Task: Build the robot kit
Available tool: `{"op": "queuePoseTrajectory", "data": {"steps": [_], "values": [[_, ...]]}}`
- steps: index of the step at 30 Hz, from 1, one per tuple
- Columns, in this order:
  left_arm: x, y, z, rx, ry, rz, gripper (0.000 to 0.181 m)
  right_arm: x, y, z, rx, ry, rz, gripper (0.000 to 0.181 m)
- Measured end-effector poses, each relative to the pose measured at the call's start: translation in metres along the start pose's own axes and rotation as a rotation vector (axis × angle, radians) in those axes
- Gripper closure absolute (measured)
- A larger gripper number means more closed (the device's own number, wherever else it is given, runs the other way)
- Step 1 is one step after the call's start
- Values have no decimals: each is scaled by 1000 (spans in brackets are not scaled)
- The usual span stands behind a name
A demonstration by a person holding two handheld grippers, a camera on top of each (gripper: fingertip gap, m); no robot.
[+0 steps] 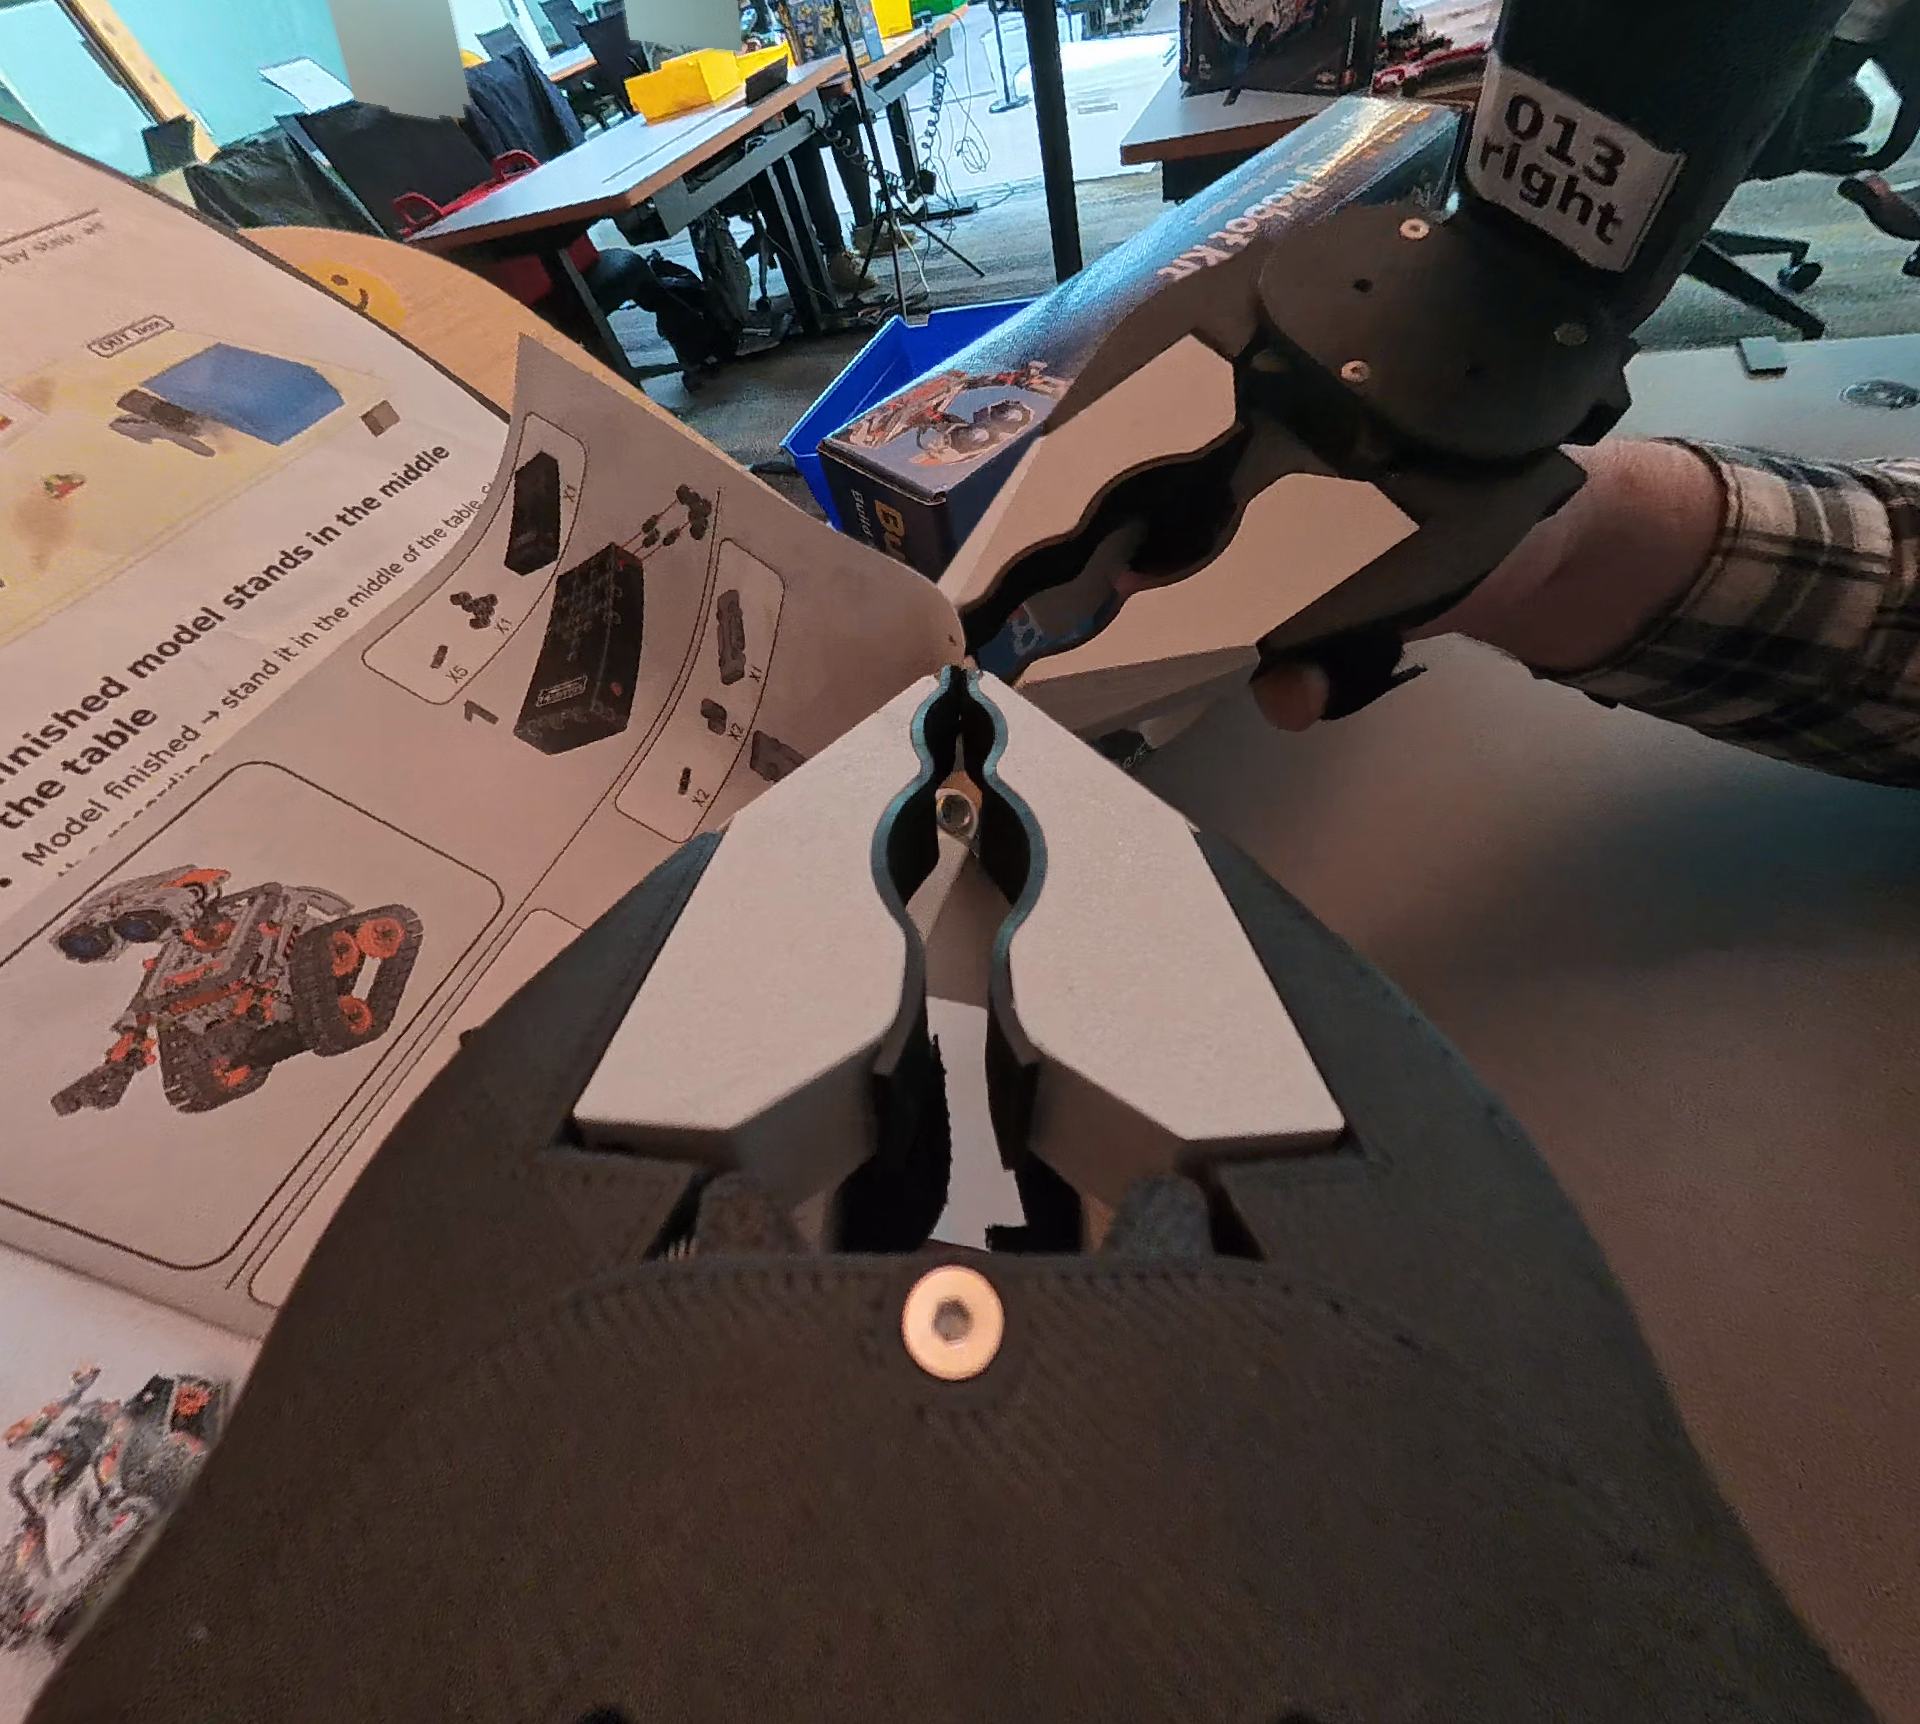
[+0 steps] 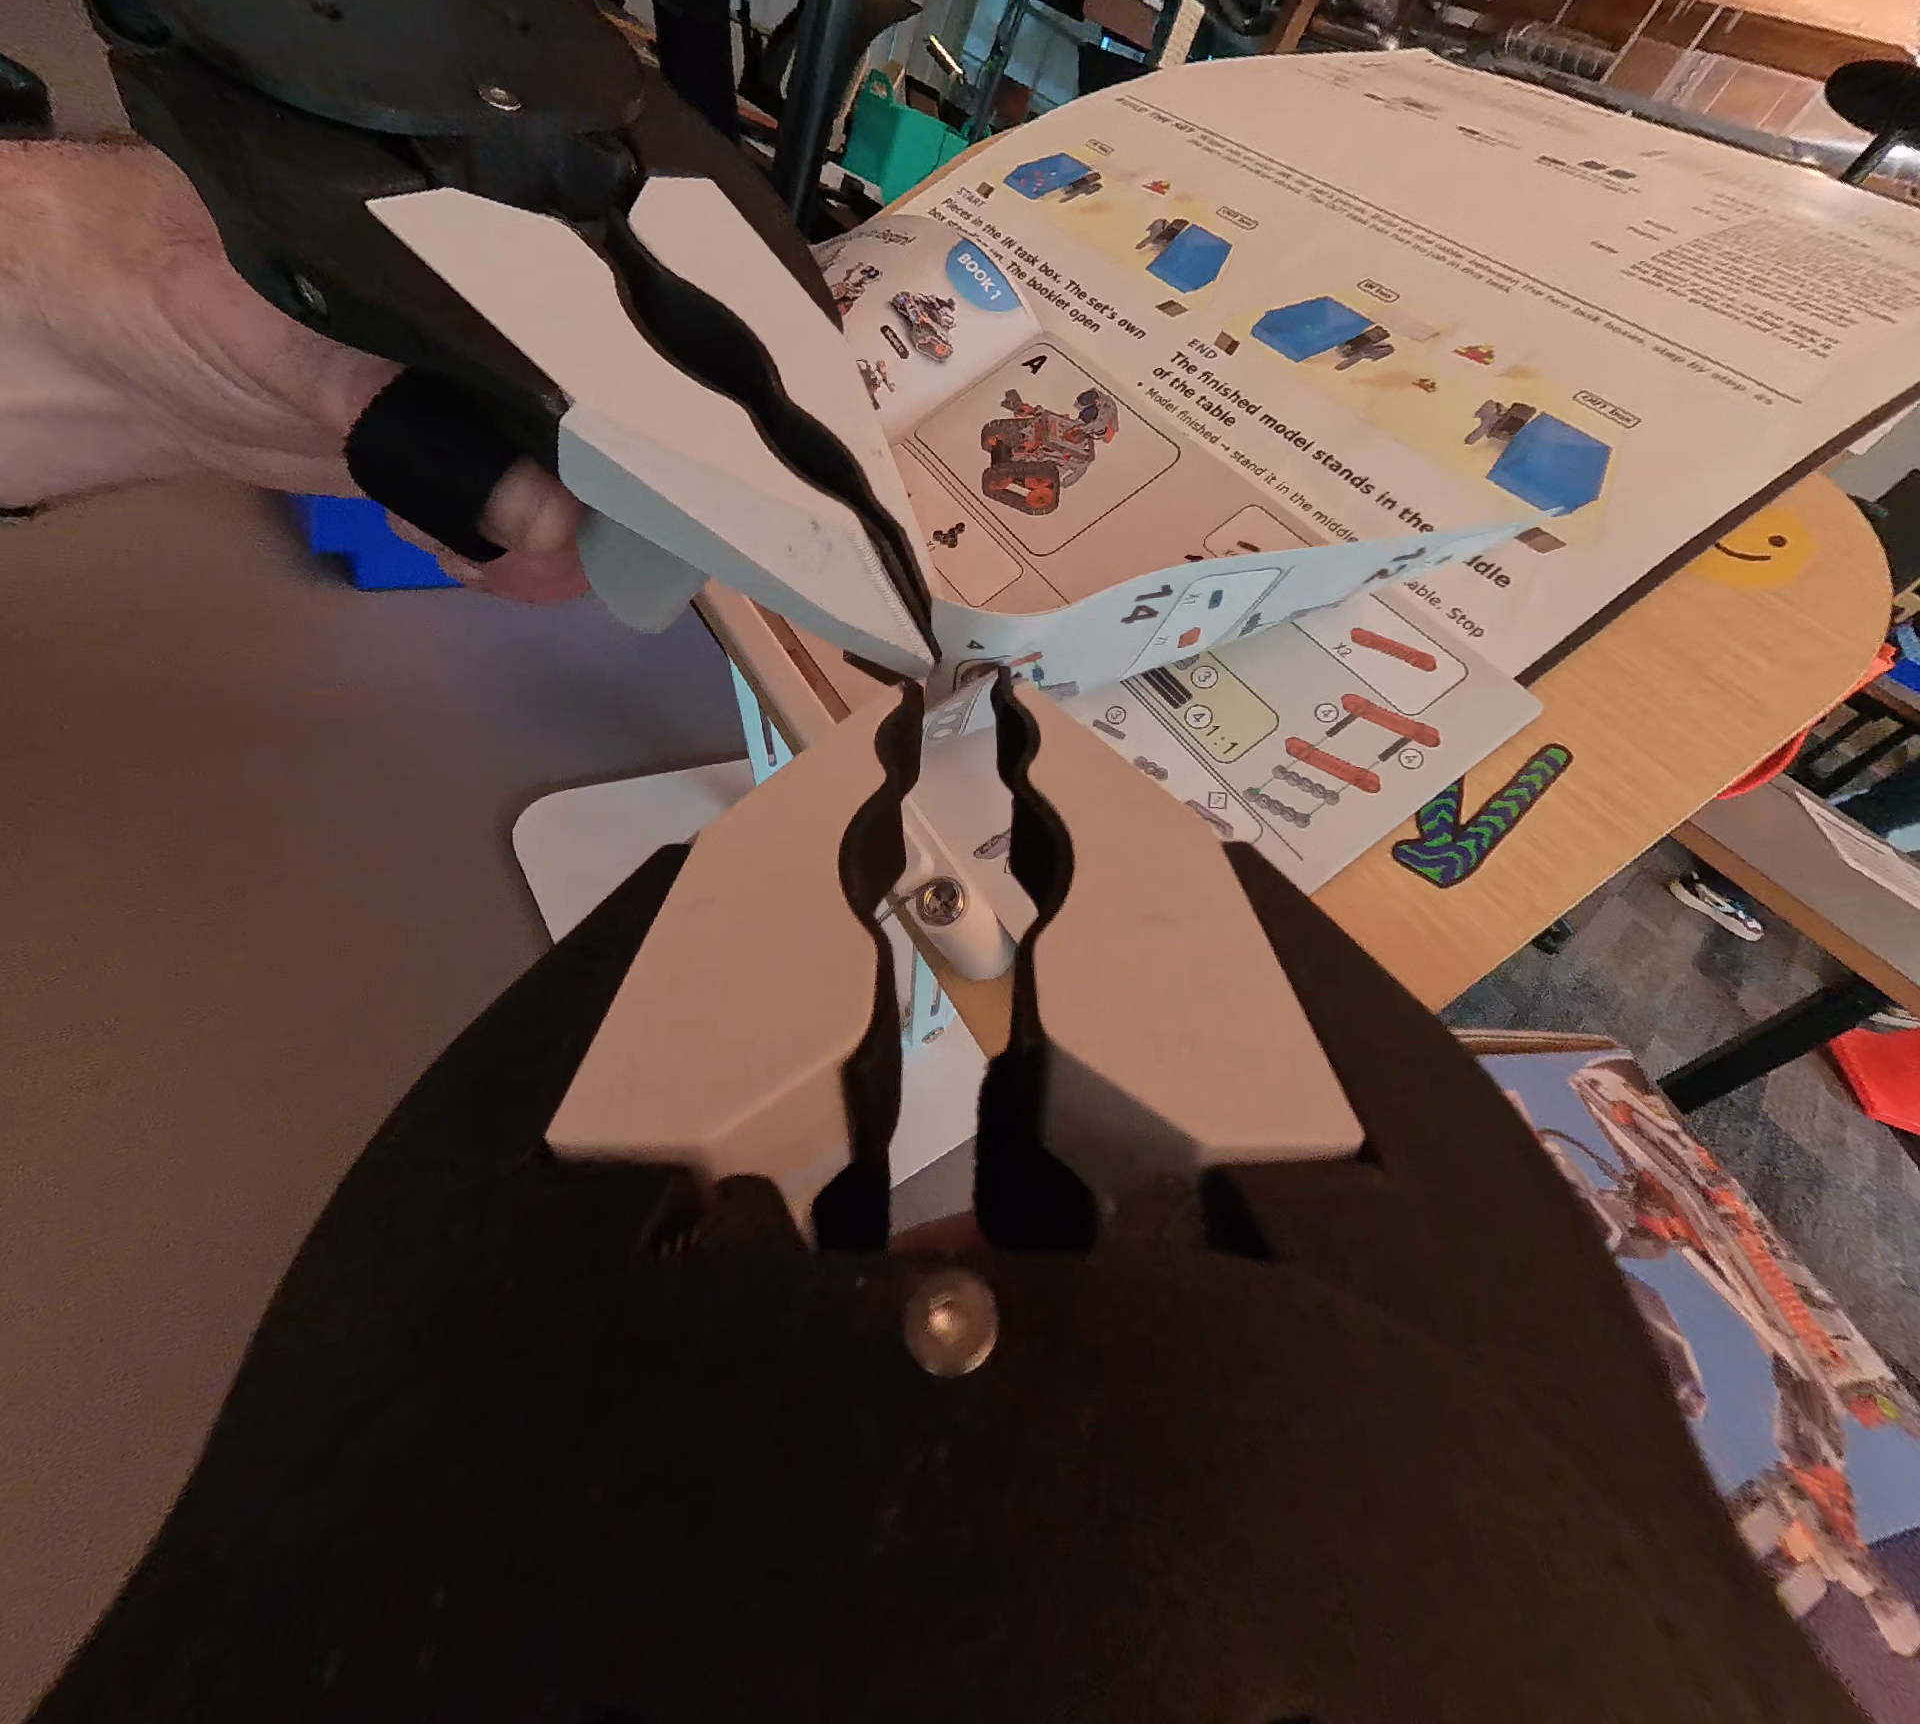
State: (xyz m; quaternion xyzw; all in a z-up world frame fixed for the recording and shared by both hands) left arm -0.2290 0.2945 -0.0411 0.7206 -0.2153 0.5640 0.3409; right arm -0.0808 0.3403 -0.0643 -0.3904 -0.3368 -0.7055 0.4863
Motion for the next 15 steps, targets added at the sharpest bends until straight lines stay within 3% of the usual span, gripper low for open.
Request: {"op": "queuePoseTrajectory", "data": {"steps": [15], "values": [[-1, -3, 0, 15, -54, -73, 181, -7, 0, 0, 35, 23, 0, 177]]}}
Point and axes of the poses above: each gripper's, where its closed fingertips meet, y back along the fingers, x out of its top, z = x × y across the jaws, the point moved 10 cm from there along y, back along the fingers, and after that the axes turned 6 degrees about y, right-handed, at the moved point
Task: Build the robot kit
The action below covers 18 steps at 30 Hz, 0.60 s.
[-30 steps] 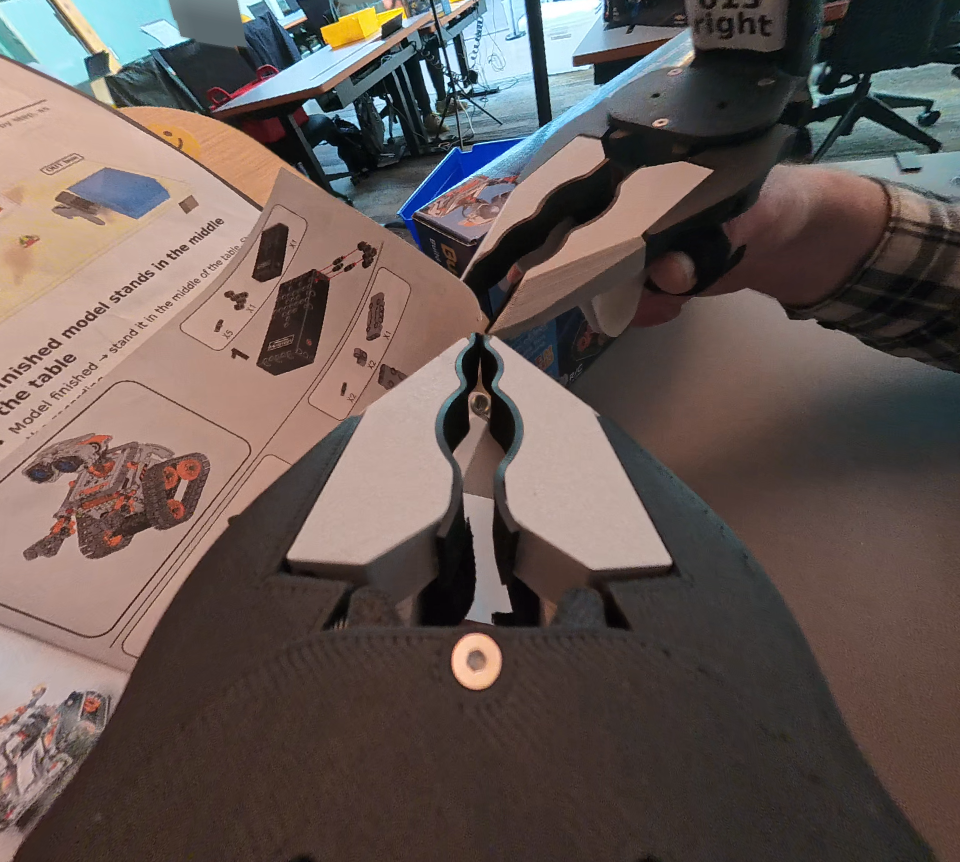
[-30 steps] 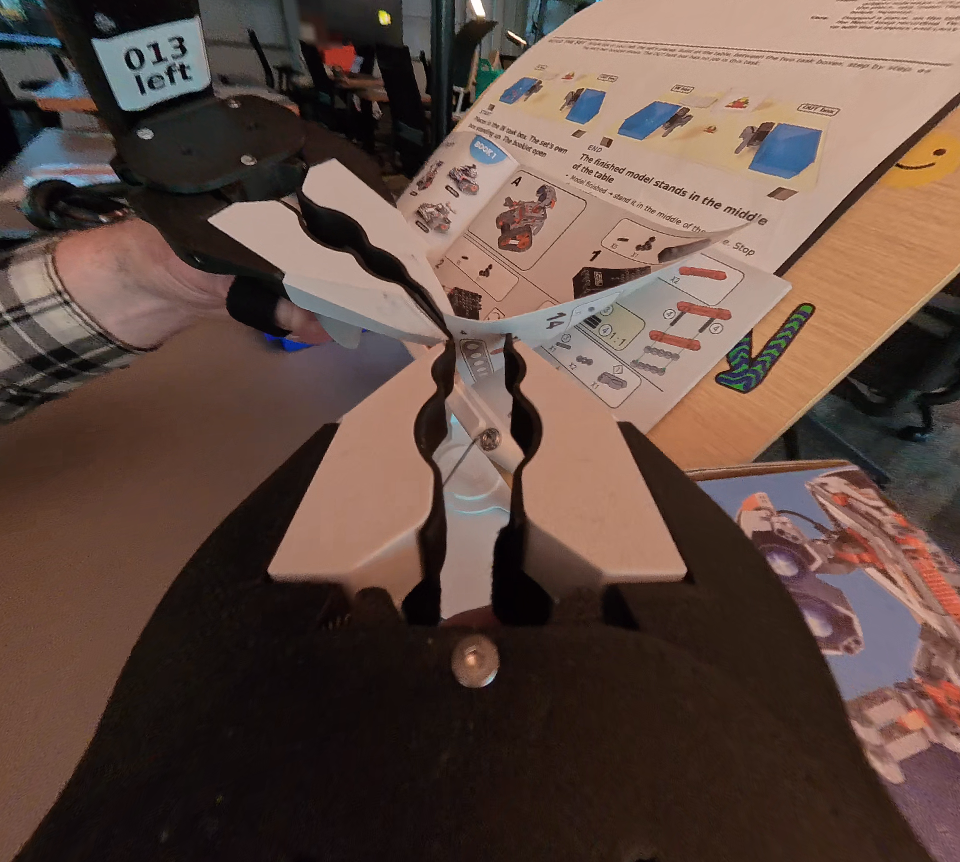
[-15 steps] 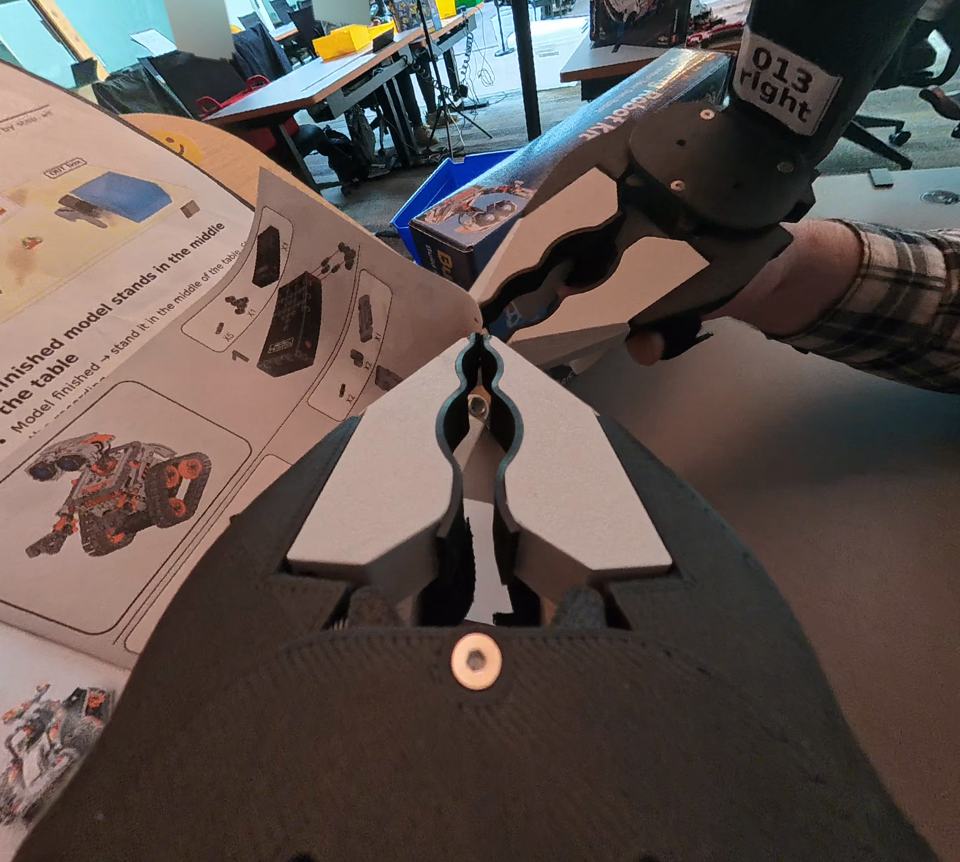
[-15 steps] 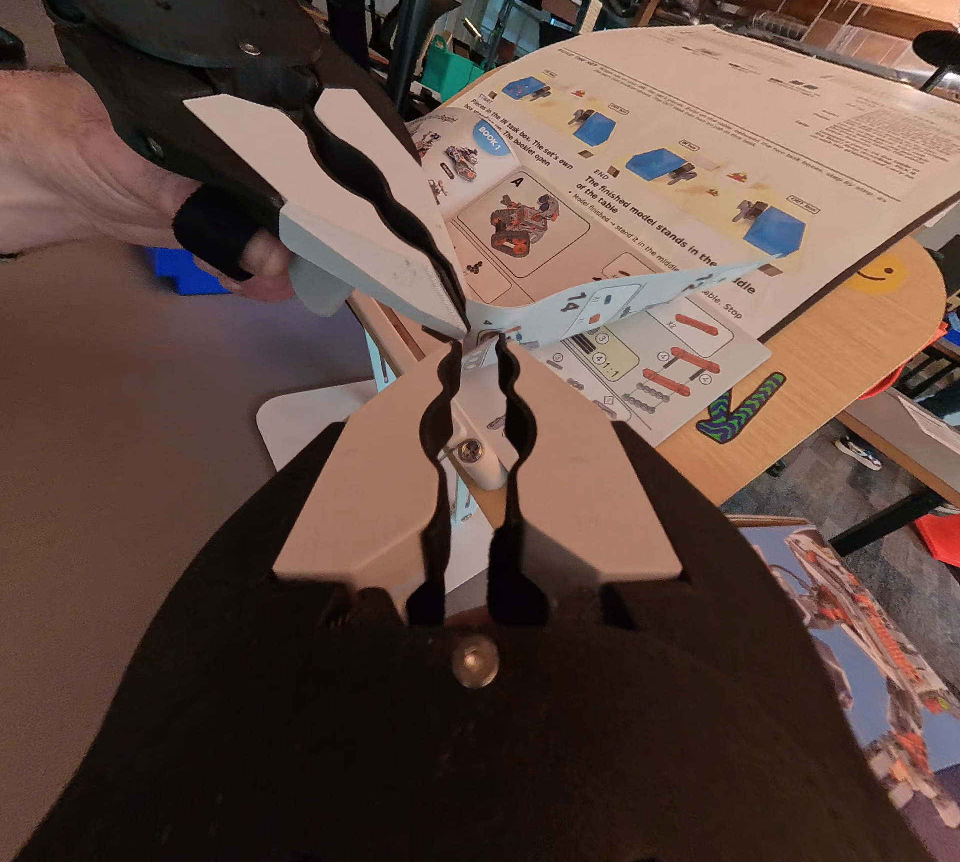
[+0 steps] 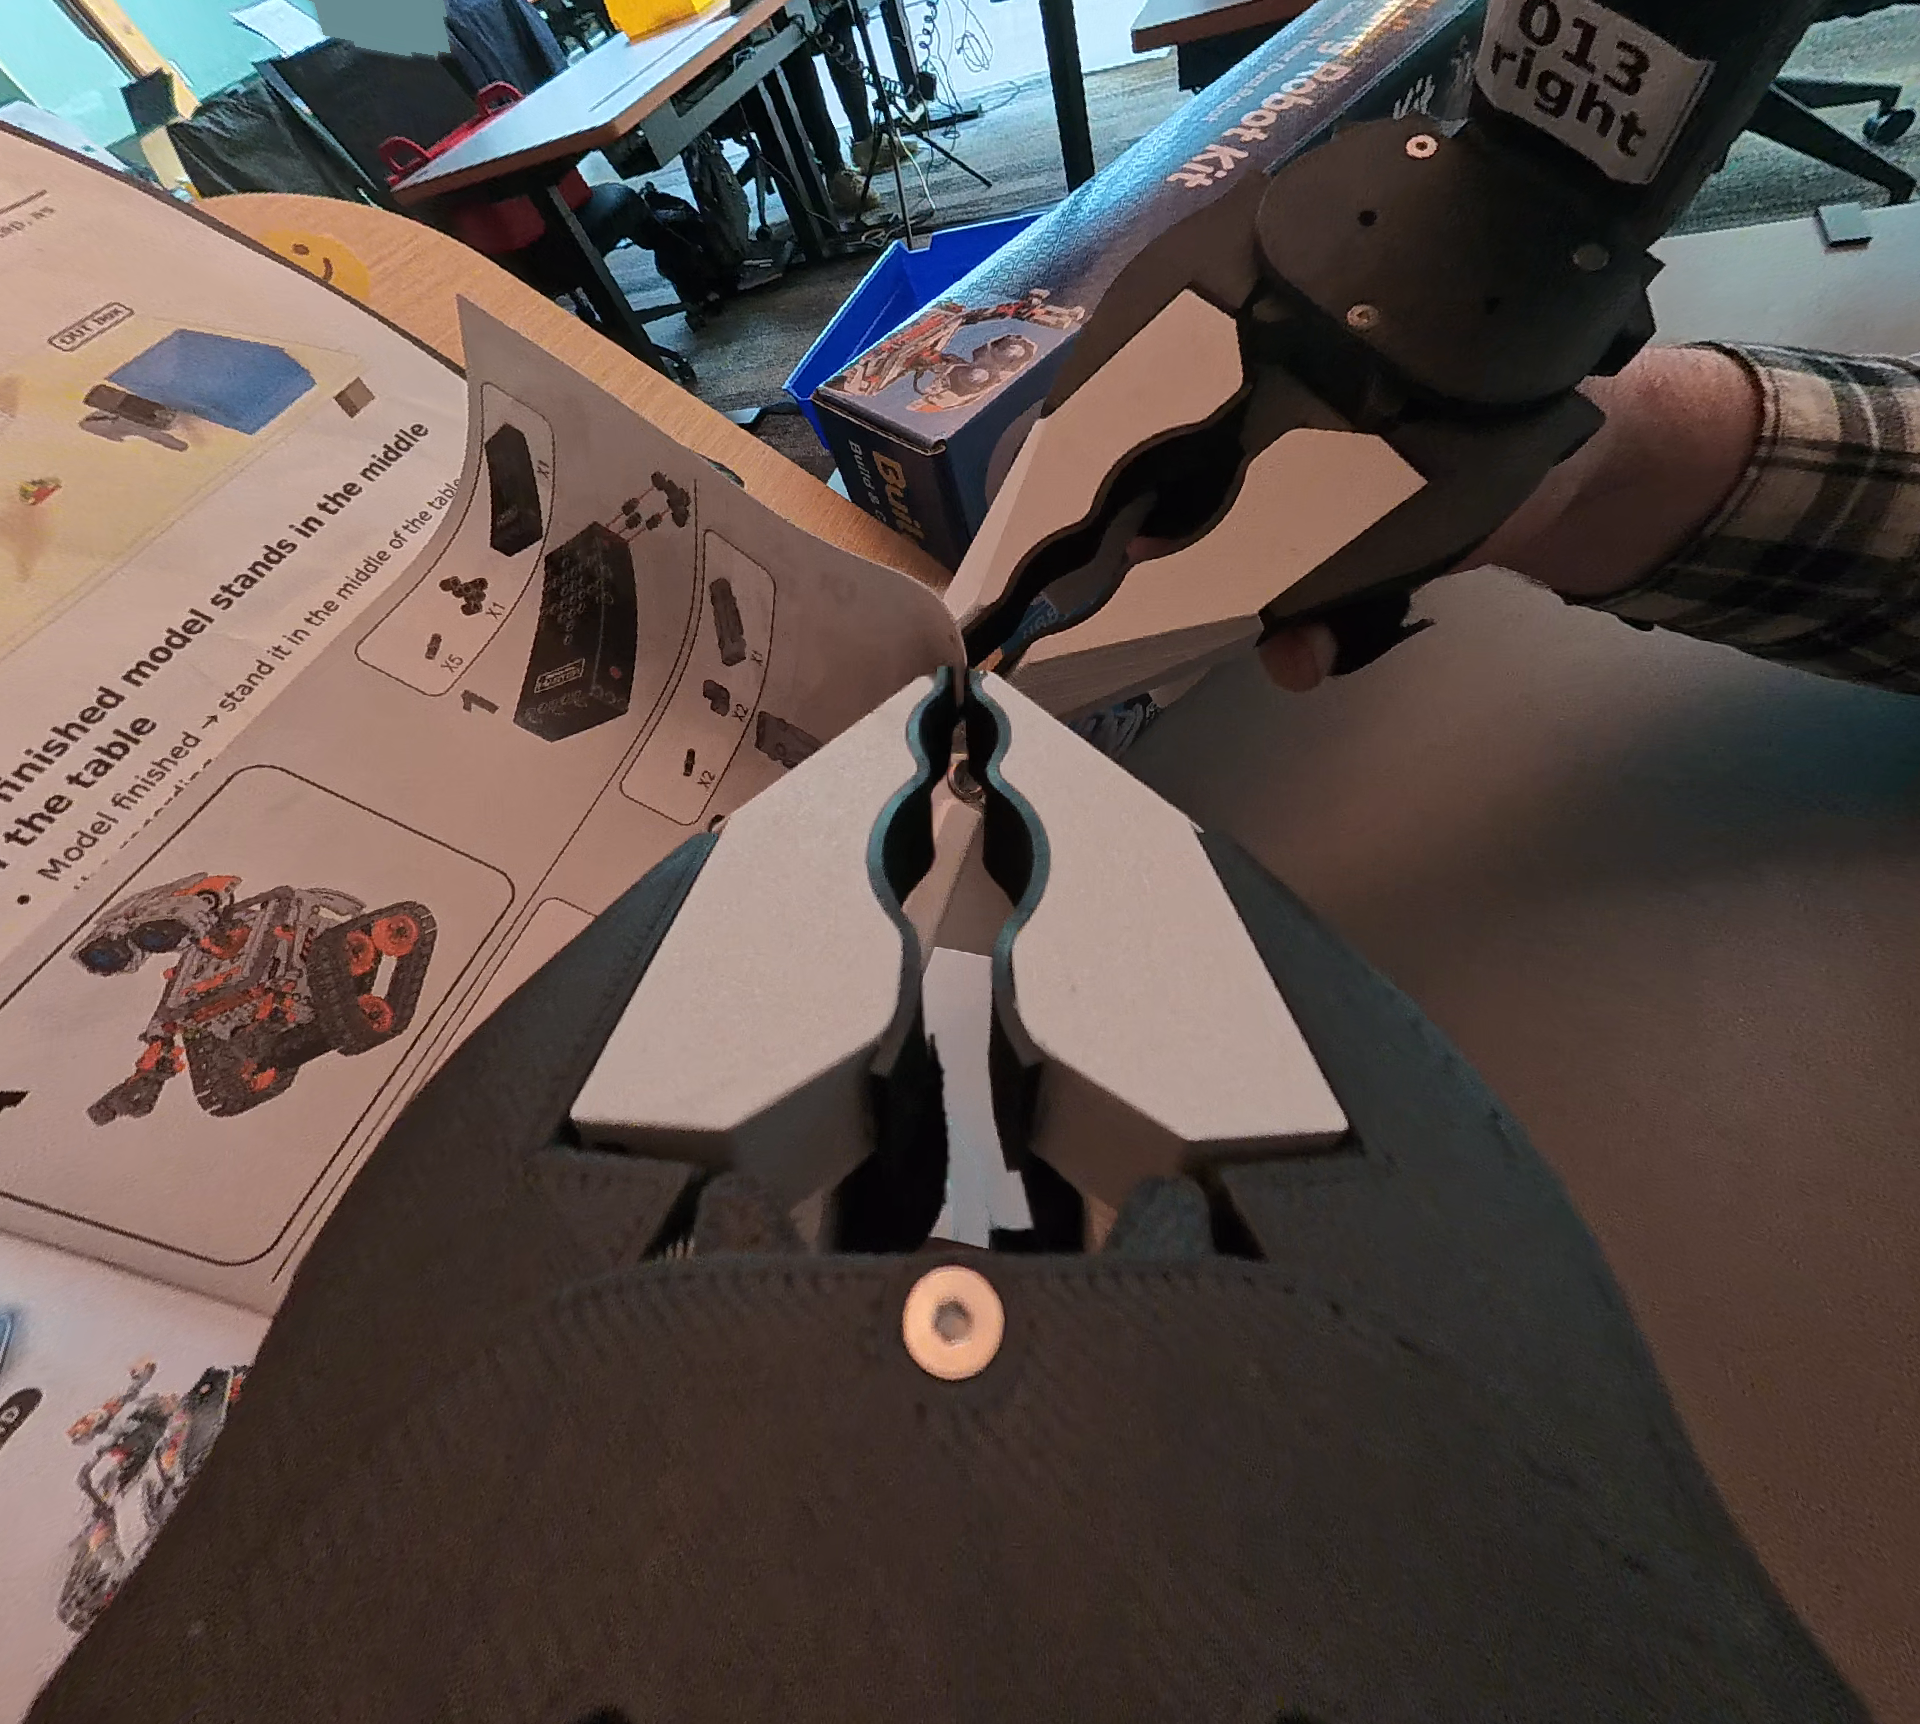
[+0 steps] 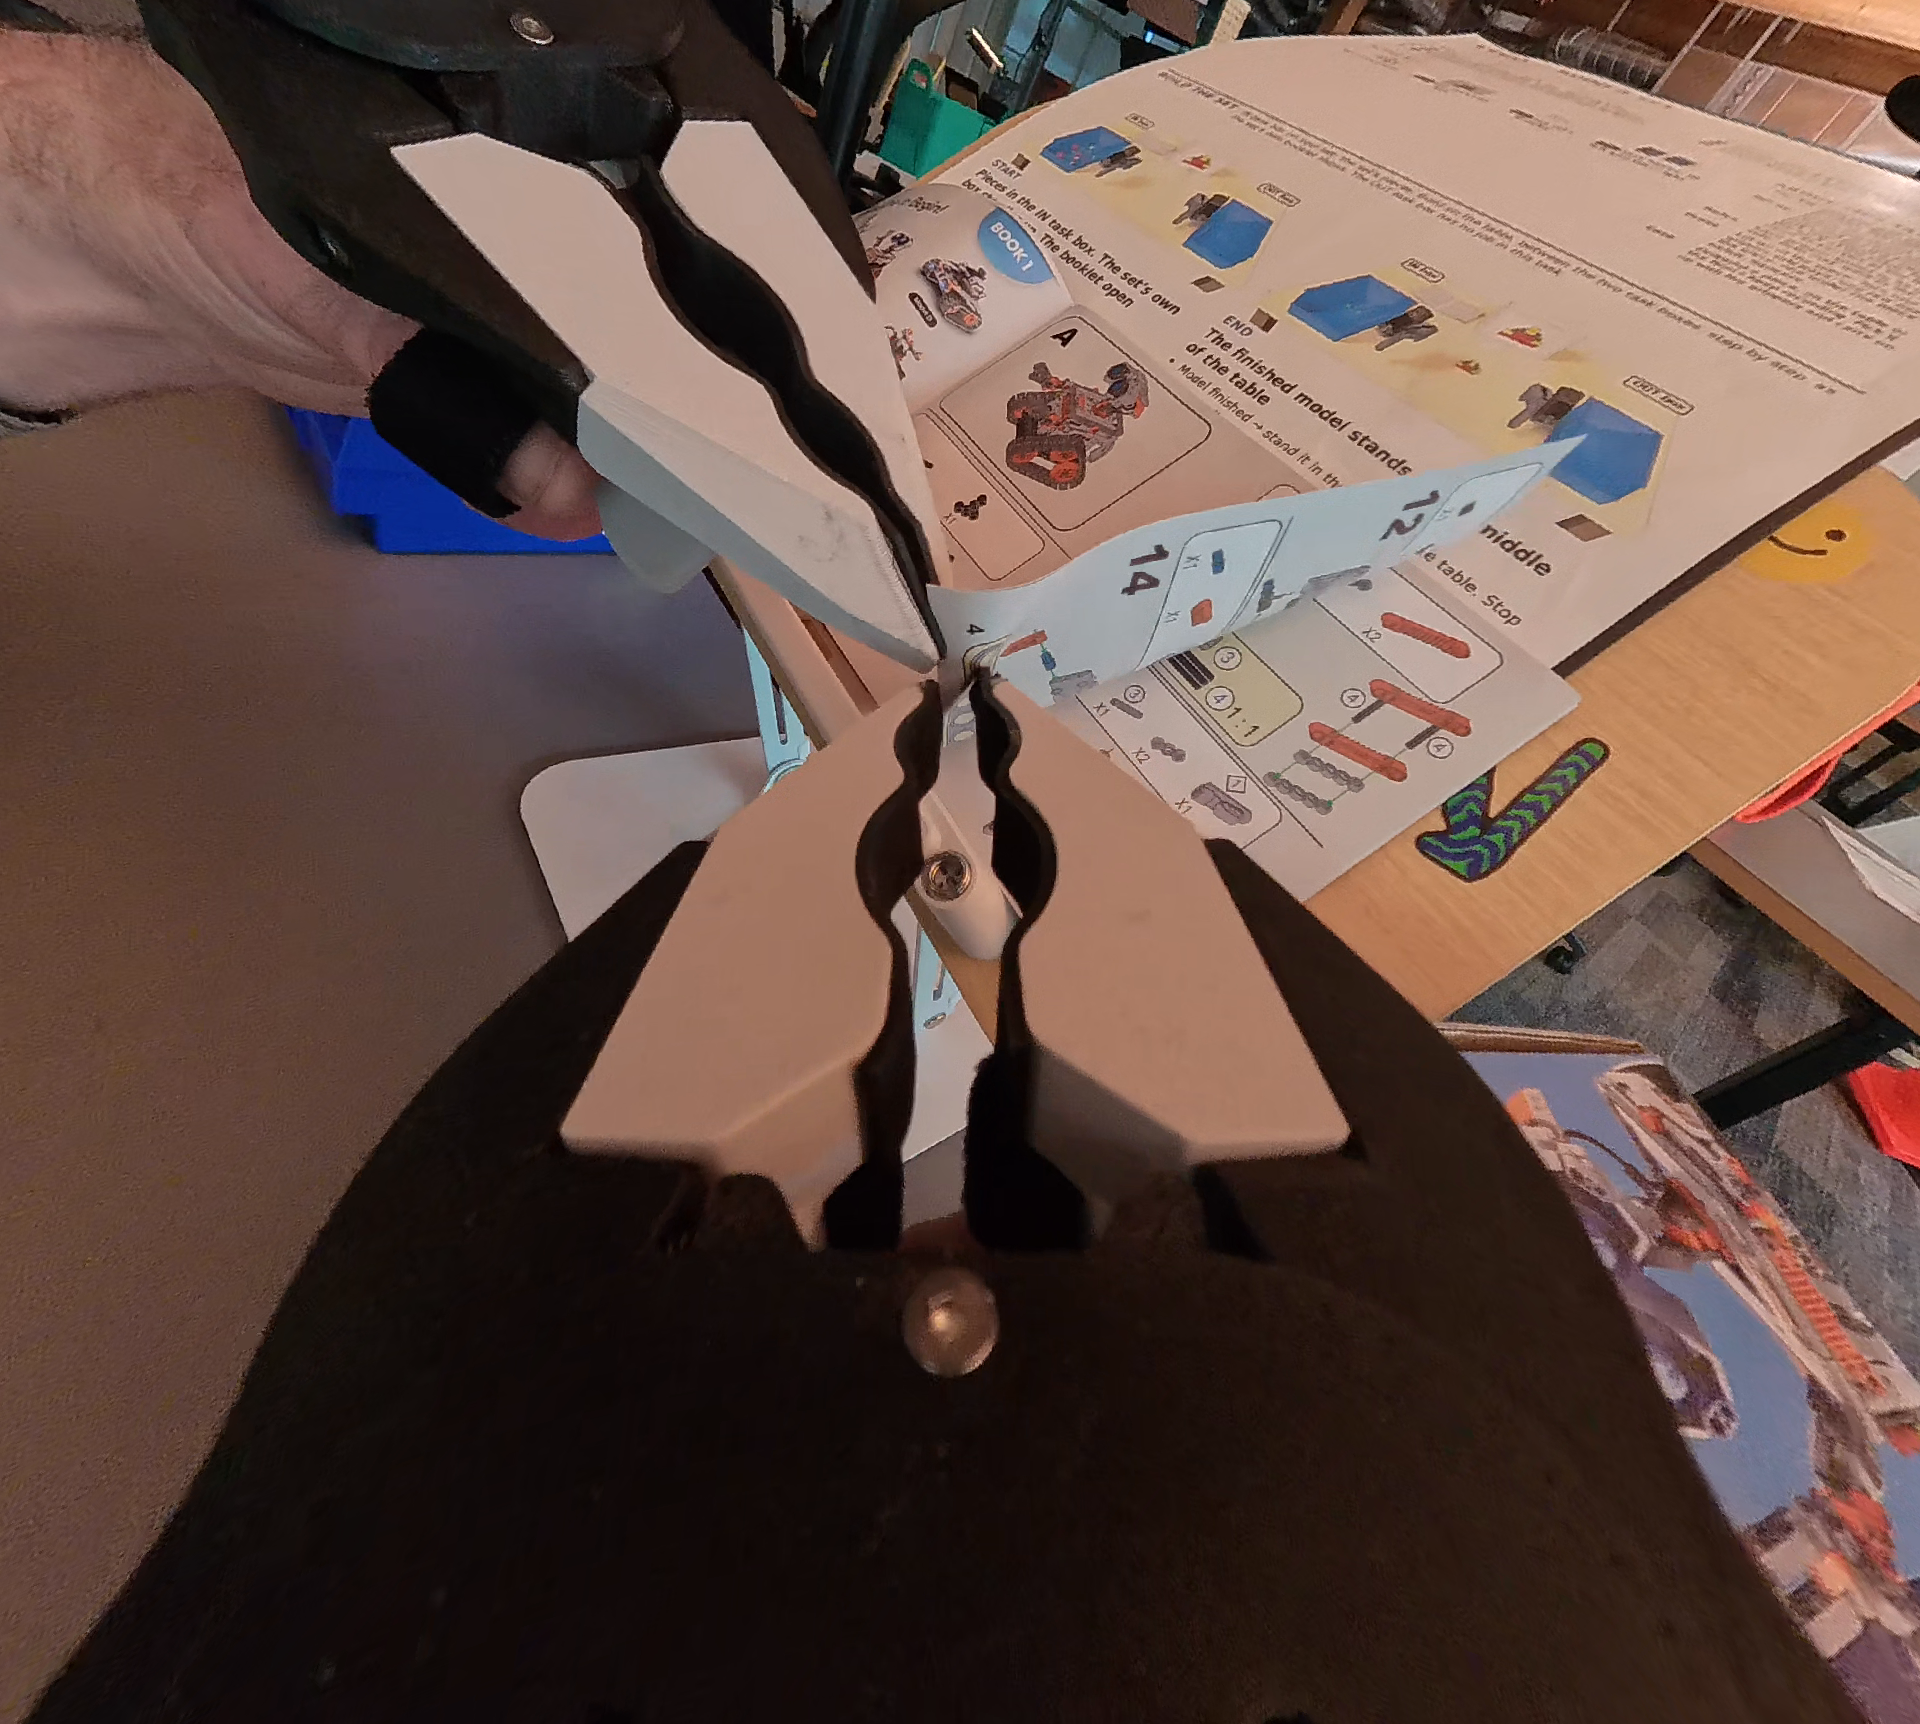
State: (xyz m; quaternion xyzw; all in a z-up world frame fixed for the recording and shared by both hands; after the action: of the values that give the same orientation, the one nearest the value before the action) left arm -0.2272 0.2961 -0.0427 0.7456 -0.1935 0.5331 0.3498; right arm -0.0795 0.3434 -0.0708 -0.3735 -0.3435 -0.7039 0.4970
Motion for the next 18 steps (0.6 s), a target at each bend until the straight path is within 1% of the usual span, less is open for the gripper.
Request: {"op": "queuePoseTrajectory", "data": {"steps": [8, 14, 16, 18], "values": [[2, -3, 2, 51, -29, 7, 173, -1, 1, 2, 11, -18, 8, 178], [1, -6, 2, 51, -25, -1, 174, -5, 1, 4, 17, -45, 14, 177], [0, -8, 0, 54, -21, 0, 174, -6, 1, 4, 29, -52, 18, 172], [0, -10, 0, 56, -22, -6, 175, -6, 0, 3, 27, -47, 16, 172]]}}
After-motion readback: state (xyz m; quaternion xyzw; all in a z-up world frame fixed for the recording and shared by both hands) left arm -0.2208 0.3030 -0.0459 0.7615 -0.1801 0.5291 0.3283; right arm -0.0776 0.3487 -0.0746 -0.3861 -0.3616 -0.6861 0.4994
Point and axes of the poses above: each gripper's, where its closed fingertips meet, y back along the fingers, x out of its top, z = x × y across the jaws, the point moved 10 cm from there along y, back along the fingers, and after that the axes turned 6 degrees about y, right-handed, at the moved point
